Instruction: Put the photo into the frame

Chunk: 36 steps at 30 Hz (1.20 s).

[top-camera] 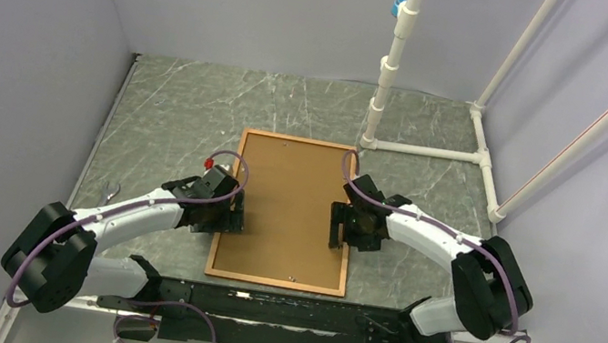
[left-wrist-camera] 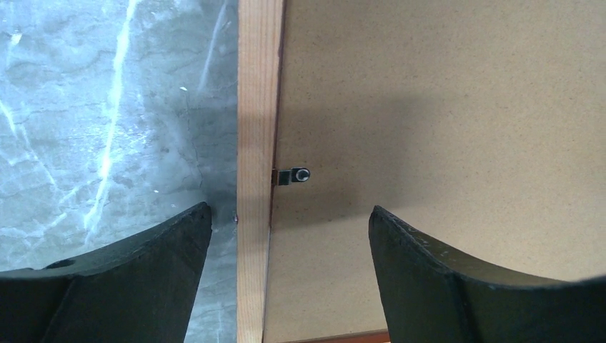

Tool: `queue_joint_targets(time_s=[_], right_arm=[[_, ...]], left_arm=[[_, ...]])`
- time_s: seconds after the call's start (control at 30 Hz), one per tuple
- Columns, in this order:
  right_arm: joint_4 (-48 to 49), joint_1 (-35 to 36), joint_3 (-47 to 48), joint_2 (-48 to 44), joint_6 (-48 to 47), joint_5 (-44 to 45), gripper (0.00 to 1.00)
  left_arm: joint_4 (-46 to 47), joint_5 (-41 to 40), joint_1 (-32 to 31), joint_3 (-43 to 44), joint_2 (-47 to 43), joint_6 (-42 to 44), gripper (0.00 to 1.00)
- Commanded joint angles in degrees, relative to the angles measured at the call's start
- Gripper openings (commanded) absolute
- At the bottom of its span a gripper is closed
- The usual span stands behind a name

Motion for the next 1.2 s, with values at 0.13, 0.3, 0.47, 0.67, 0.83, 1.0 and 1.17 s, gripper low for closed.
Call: queue_joint_targets(time_s=[0.13,0.3,0.47,0.67,0.83,1.0,1.17], right_arm=[[3.3,0.3,1.8,0.6,1.7,-6.3,0.8],[3.6,0.2,-0.2,-3.2,3.1,-9.1,0.8],[2.8,0.6,-1.8,-7.0,4.7,-11.1,0.8],[0.5,1.1,-4.3,-11.5,6.0,-12.2,0.8],[-3.4,1.1,-3.4,-13.1,5.9,-7.2,0.84],[-6.2,0.2,1.8,-10.3,3.7,-0.5,0.99],[-2.3,-4.9,6.5,-2.9,-0.5,-3.0,0.99]], left_arm=[[5.2,6.2,-1.1,-0.8,1.4,0.0,0.82],[2.6,5.8,-7.3,-0.3,0.5,-3.0,0.82],[1.5,4.2,-11.7,-1.2,-2.1,-7.2,0.82],[-3.0,1.0,-15.2,-1.5,-5.6,-10.7,0.82],[-7.7,-3.8,-16.8,-2.3,-8.3,-13.1,0.86],[-11.9,-8.2,-16.1,0.3,-10.1,-11.5,0.94],[-10.9,-6.5,-10.2,3.7,-9.8,-5.7,0.97]])
